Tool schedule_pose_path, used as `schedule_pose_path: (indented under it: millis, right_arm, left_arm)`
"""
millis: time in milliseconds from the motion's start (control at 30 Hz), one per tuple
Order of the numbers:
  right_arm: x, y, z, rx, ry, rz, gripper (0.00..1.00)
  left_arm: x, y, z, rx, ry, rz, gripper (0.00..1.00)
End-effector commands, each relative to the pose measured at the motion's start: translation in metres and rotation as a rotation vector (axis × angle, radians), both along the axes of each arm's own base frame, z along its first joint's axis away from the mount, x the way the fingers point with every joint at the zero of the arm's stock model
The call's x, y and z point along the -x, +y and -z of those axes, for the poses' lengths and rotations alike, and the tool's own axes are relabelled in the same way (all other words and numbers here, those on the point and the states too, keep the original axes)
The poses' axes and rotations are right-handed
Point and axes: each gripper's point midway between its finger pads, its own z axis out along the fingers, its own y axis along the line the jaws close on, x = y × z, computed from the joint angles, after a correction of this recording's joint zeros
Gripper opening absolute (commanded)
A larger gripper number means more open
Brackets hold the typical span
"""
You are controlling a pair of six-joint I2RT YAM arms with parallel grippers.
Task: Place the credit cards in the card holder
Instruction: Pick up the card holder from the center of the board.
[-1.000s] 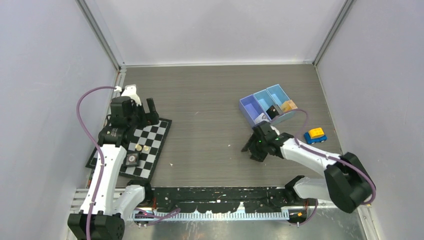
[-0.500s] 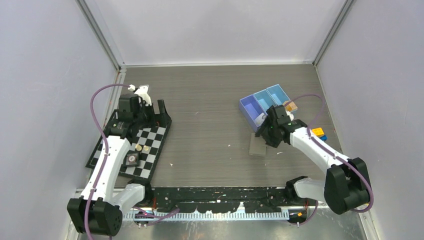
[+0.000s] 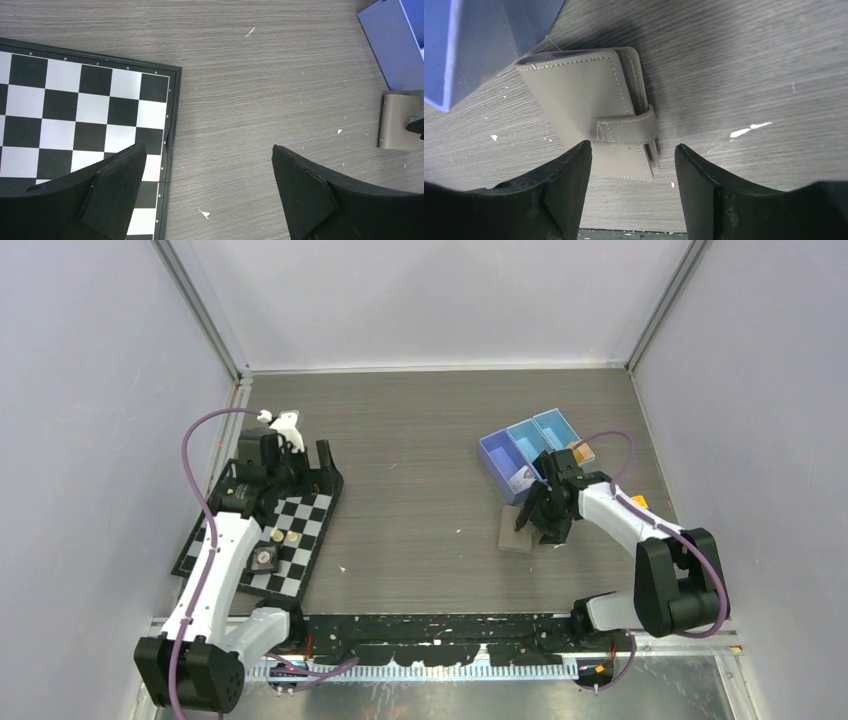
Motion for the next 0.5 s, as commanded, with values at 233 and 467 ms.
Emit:
schedule_pose_path:
  millis: [233, 467]
  right_arm:
    - [-0.016, 0.018, 0.010, -0.099, -0.067, -0.047, 0.36]
    - [-0.015, 0.030, 0.004, -0.177, -0.099, -0.074, 0.02]
  left_arm:
    - [-0.002, -0.007, -0.012, 0.001, -0.063, 0.044, 1.00]
    - [0.002, -0.030, -0.014, 0.060, -0.059, 0.143, 0.99]
